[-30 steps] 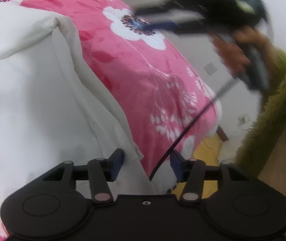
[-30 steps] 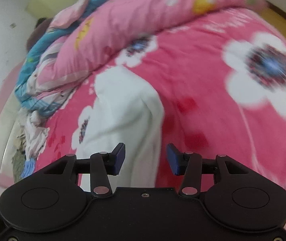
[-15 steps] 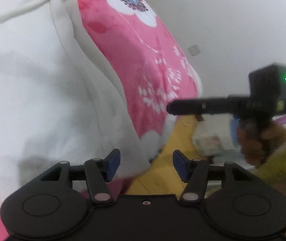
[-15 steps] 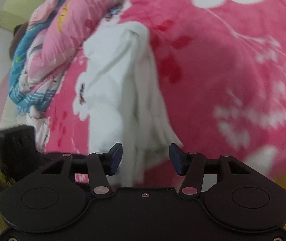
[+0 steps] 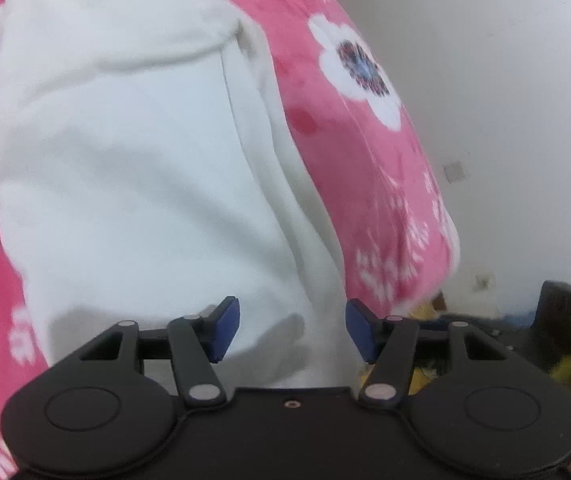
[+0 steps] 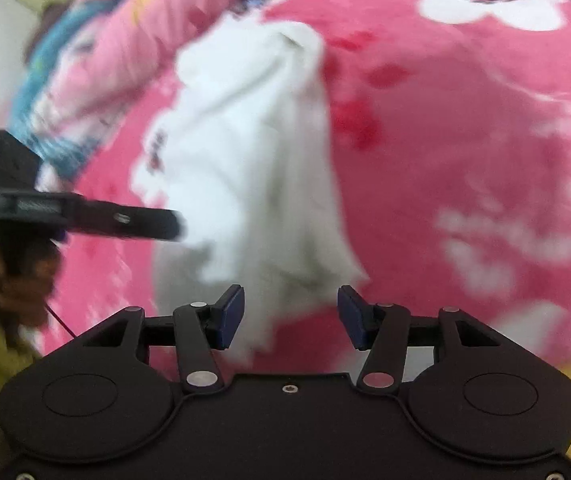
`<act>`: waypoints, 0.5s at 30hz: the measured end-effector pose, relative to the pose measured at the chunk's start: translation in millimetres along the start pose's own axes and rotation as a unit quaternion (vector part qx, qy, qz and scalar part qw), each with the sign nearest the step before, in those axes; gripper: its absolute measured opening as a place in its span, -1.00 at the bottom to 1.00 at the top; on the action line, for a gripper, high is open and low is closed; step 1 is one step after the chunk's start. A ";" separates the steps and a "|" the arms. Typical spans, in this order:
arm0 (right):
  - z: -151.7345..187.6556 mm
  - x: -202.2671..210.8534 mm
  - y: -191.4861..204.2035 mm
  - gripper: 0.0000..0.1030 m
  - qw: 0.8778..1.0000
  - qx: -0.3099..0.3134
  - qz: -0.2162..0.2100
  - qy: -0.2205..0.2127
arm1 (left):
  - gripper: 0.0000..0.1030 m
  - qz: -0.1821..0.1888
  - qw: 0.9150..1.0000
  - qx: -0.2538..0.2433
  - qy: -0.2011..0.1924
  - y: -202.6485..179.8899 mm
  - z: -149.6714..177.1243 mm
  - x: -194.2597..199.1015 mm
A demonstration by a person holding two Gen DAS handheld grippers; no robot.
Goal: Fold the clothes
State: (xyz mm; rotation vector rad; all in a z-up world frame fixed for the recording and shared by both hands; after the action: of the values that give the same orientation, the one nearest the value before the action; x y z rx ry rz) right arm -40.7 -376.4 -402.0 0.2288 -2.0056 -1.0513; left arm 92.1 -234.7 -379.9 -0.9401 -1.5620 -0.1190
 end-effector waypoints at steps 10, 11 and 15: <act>6.5 -35.2 3.5 -0.26 1.000 0.015 0.007 0.003 | 0.09 -0.010 1.000 -0.020 0.017 -2.6 -0.6 -1.1; 7.2 -37.0 6.0 -0.27 1.000 0.025 0.012 0.005 | 0.09 -0.008 0.999 -0.025 0.019 -4.8 -0.1 -7.0; 12.4 -39.2 5.7 -0.27 0.999 0.035 0.035 0.013 | 0.09 0.011 0.998 -0.051 0.025 -29.3 -0.8 -21.7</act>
State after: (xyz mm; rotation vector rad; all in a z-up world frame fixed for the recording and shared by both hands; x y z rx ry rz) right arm -24.1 -345.9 -424.7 0.2072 -2.0146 -0.9313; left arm 73.1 -265.2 -386.1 -1.0262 -1.5100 -0.2080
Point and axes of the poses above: each gripper's, at about its wrist camera, not at the fingertips, and x roughly against the way its jaws point, y to its left, z to its underside, the point moved 8 cm from there along -x, roughly the way its jaws point, and after that the axes turned 9 degrees about -z, right-handed, at the moved point
